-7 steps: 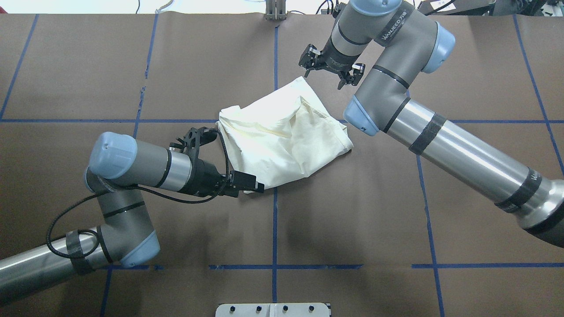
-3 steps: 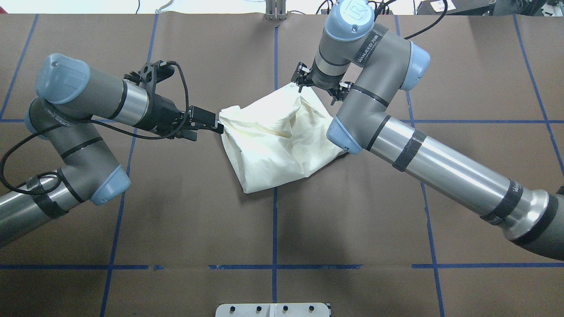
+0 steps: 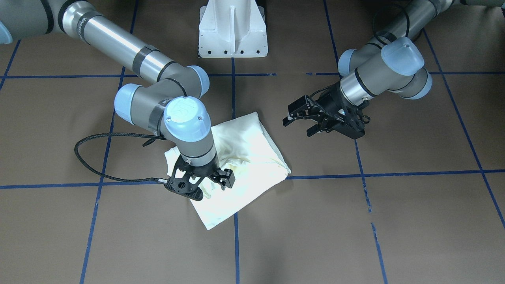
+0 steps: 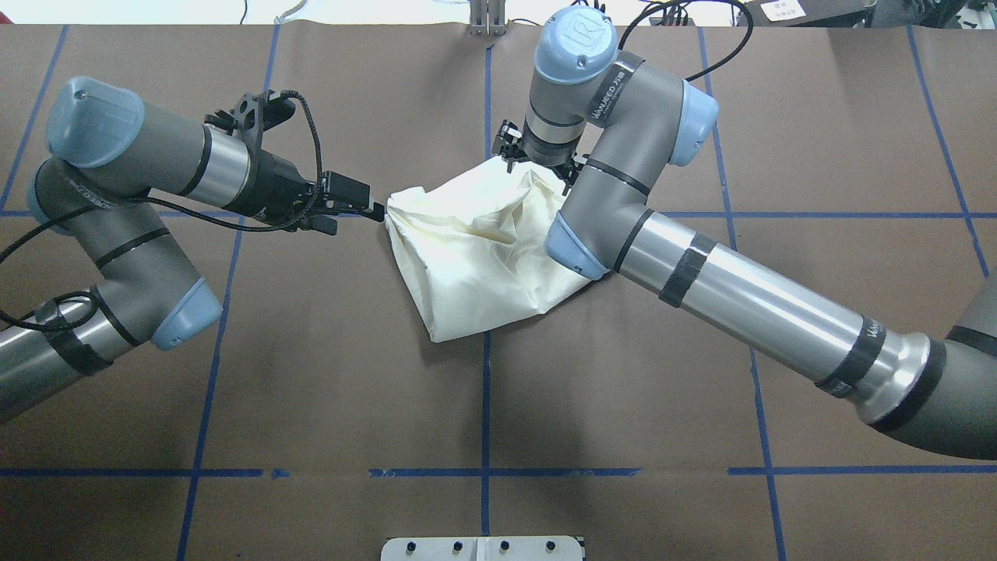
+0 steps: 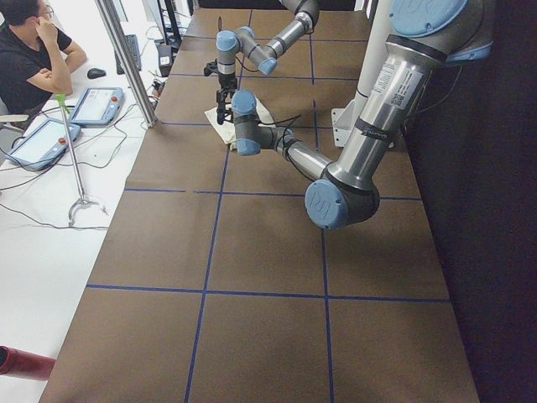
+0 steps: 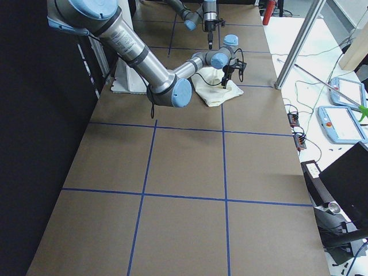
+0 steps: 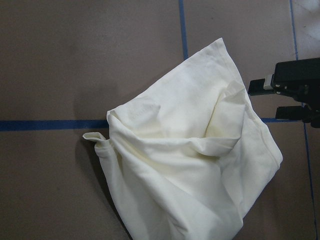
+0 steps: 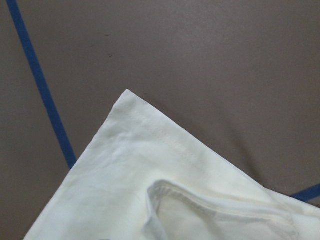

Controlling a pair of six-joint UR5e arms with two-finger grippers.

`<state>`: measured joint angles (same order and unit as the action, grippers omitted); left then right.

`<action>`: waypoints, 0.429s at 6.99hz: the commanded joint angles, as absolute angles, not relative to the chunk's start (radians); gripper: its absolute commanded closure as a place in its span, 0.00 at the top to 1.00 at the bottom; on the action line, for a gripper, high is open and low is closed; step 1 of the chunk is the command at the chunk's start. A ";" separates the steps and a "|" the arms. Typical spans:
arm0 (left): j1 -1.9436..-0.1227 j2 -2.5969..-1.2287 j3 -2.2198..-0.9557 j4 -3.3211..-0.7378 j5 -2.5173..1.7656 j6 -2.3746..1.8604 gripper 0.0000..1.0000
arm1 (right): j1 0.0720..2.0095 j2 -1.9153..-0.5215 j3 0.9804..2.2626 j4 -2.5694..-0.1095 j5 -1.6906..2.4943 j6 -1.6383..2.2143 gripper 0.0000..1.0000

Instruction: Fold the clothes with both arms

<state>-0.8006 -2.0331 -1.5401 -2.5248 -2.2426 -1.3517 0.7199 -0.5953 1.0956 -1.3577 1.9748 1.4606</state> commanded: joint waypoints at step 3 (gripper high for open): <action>-0.804 -2.031 -1.540 -2.525 -2.241 -1.350 0.99 | 0.709 -0.568 1.043 -1.361 1.970 1.440 0.50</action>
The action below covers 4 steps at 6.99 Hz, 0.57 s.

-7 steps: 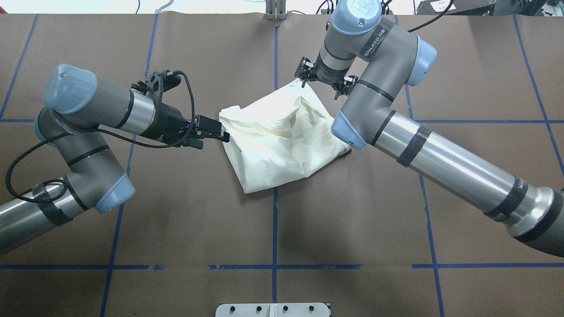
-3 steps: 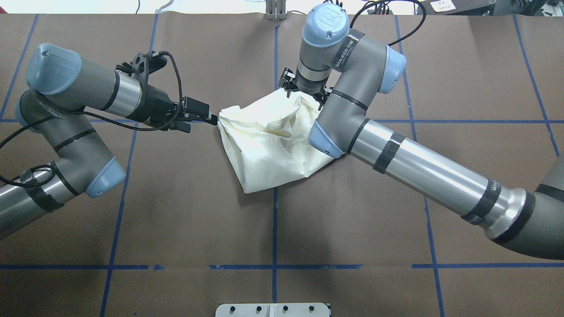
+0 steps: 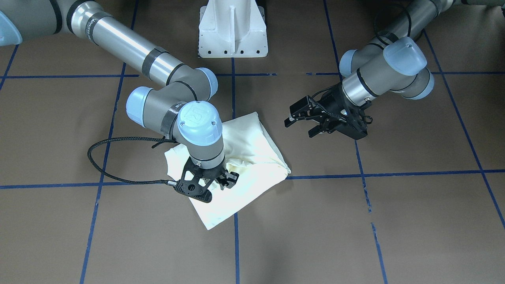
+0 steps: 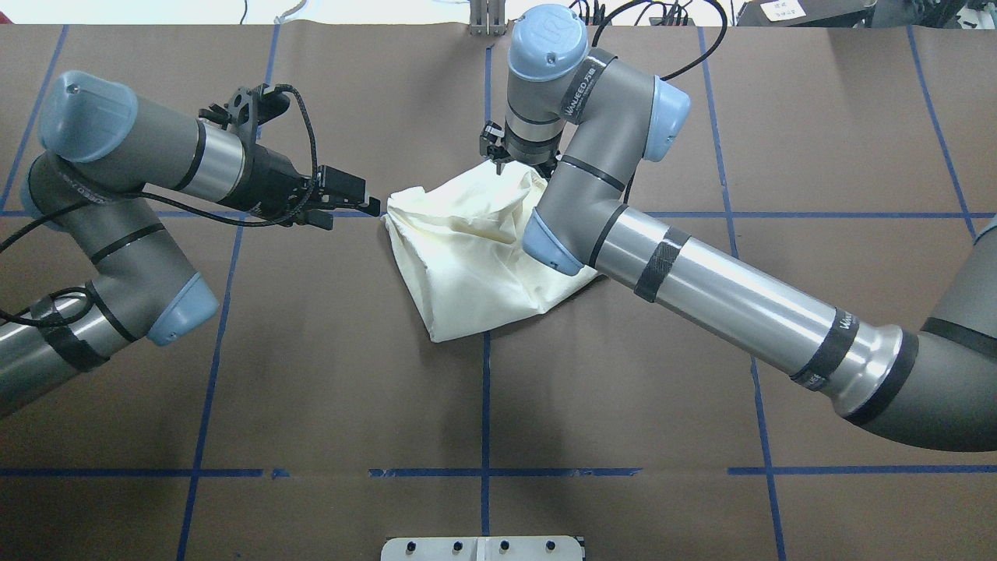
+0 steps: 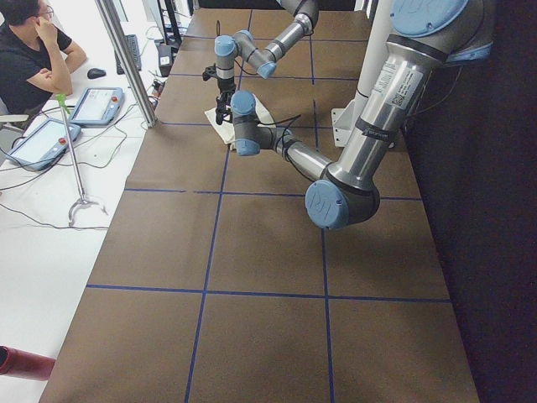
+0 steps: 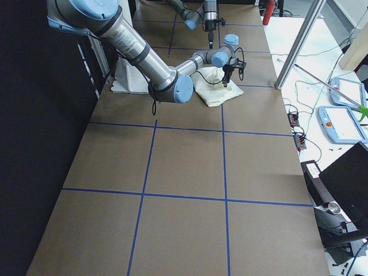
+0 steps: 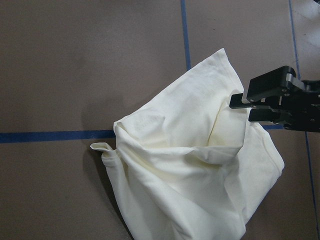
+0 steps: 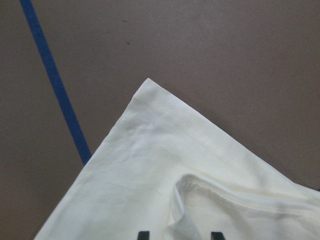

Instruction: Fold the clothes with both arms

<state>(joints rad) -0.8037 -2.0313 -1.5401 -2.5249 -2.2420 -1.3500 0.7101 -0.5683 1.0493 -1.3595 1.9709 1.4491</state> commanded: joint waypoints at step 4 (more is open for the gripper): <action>-0.802 -2.031 -1.539 -2.525 -2.243 -1.350 0.99 | 0.726 -0.568 1.019 -1.359 1.951 1.391 0.40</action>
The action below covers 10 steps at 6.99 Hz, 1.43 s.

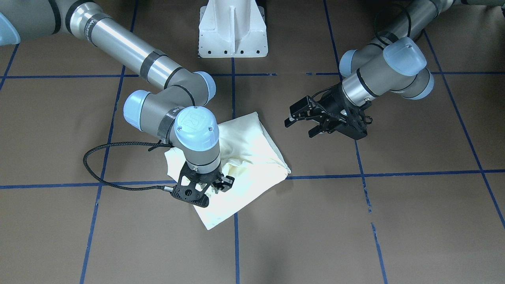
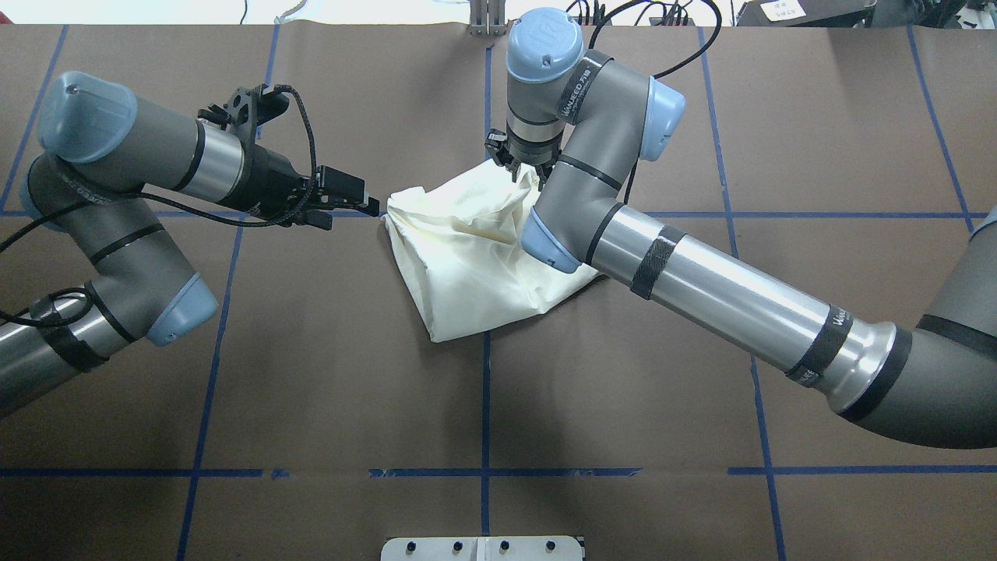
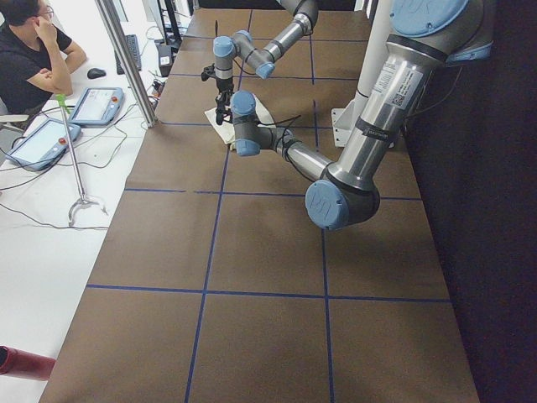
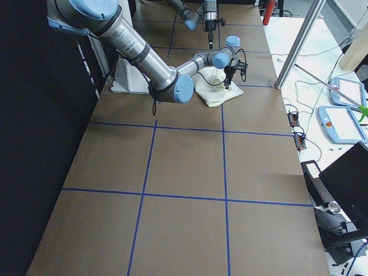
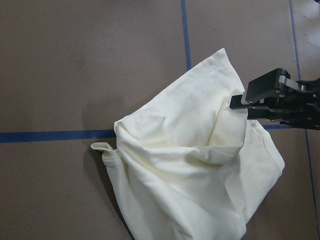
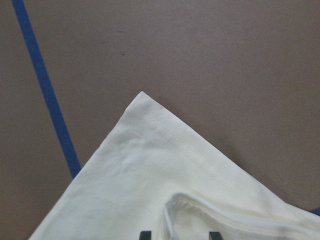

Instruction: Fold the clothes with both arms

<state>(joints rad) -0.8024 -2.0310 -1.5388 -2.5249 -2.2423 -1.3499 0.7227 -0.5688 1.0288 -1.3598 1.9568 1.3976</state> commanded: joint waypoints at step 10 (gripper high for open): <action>-0.802 -2.029 -1.539 -2.531 -2.238 -1.350 0.99 | 0.752 -0.566 1.012 -1.410 1.819 1.707 0.13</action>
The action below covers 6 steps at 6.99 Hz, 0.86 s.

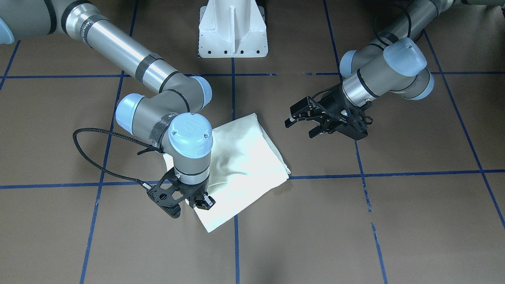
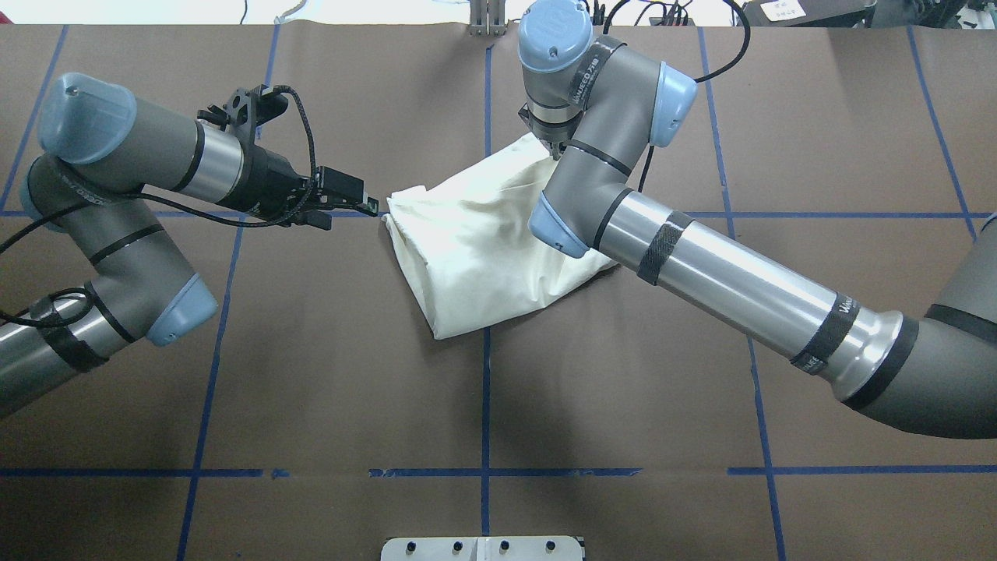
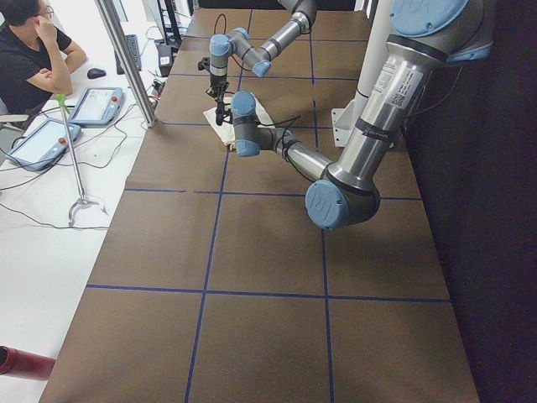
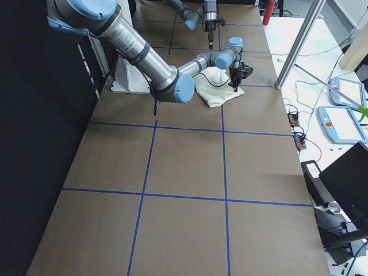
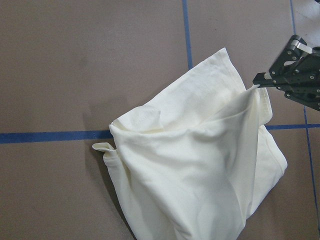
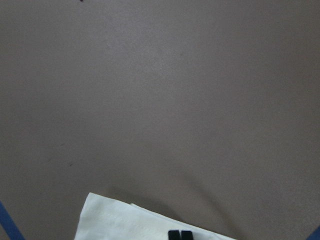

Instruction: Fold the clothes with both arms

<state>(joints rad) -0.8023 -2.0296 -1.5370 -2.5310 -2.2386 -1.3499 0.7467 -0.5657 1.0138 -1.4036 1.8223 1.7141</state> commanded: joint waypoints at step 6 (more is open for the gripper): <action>-1.045 -1.956 -1.532 -2.446 -2.301 -1.075 1.00 | 0.935 -0.606 1.170 -1.665 1.999 1.168 1.00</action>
<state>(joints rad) -0.9729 -1.9828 -1.5321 -2.4964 -2.2919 -1.1965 0.8838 -0.5825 1.0912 -1.5363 1.9801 1.3427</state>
